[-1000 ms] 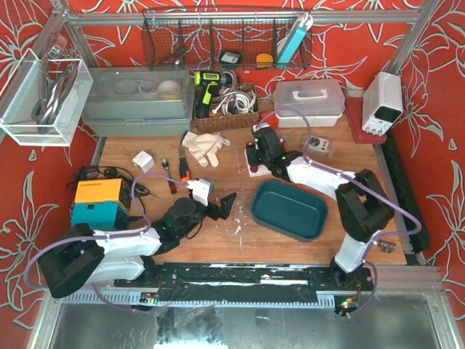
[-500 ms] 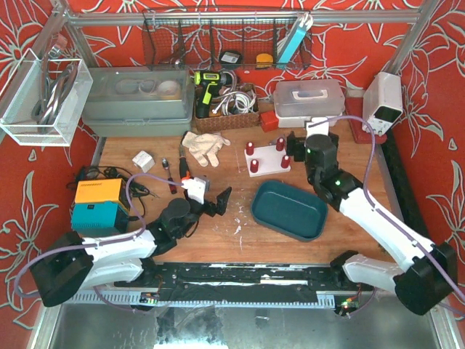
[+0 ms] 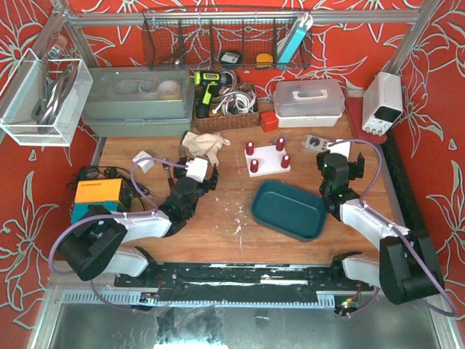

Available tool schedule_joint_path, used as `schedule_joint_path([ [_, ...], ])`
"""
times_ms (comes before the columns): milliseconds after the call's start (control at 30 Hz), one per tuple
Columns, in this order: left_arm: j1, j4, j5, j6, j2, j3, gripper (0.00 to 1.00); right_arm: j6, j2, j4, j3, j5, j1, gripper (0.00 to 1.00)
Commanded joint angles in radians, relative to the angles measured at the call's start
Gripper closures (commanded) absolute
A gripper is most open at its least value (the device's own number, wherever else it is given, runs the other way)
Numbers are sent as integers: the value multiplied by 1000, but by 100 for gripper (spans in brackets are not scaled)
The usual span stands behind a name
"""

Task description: Install the large spring

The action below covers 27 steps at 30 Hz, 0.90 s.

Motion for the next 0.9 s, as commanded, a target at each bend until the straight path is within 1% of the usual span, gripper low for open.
schedule_joint_path([
  [0,107,16,-1,47,-6,-3,0,-27,53,65,-11,-140,-96,1],
  [67,167,4,19,49,-21,-13,0,-15,82,76,-24,-178,-124,1],
  [133,237,-7,41,36,-27,-28,0,-11,75,50,-20,-202,-136,1],
  [200,301,-35,60,8,-18,-37,0,-15,69,65,-29,-230,-144,1],
  [333,390,23,160,-62,4,-102,0,42,54,-58,-16,-248,-148,1],
  [433,406,59,223,-51,-3,-126,0,54,72,37,-80,-272,-150,1],
  [500,408,103,235,-30,2,-143,0,50,91,124,-106,-279,-150,1],
  [600,418,256,266,-4,28,-205,0,37,120,217,-143,-299,-151,1],
  [667,434,235,284,-21,10,-212,0,35,145,283,-170,-309,-154,1],
  [767,462,264,309,-47,9,-228,0,32,180,369,-208,-336,-157,1],
  [867,493,330,343,-69,15,-268,0,21,220,444,-232,-362,-158,1],
])
